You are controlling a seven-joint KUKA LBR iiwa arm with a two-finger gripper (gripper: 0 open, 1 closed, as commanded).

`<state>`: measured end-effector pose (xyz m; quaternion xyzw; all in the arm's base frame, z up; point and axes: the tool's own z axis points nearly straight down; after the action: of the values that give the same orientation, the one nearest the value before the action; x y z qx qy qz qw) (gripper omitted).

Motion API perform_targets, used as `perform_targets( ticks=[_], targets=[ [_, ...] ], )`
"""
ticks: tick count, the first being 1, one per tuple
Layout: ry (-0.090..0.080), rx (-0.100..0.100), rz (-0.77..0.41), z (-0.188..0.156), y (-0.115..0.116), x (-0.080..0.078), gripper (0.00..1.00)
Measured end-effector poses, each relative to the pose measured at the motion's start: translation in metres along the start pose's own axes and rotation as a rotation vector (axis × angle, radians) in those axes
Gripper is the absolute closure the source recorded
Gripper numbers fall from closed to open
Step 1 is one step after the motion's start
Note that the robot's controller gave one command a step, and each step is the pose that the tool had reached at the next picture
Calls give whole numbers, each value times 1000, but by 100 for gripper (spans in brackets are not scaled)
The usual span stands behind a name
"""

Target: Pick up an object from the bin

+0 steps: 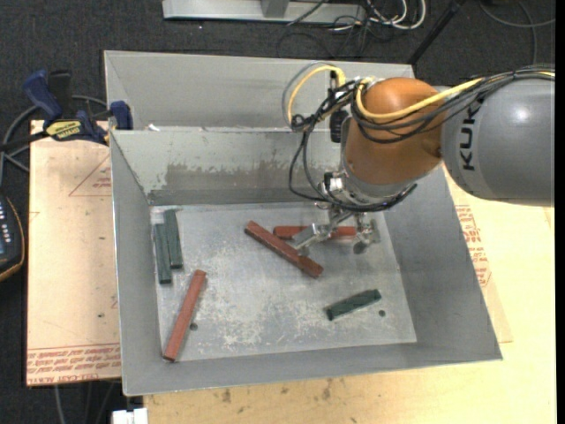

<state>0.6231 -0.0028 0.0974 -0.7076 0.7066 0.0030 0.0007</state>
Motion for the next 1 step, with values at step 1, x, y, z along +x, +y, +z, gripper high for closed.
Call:
perform_targets(
  ticks=[1],
  targets=[
    [0,5,170,2,-12,-44,0]
  ],
)
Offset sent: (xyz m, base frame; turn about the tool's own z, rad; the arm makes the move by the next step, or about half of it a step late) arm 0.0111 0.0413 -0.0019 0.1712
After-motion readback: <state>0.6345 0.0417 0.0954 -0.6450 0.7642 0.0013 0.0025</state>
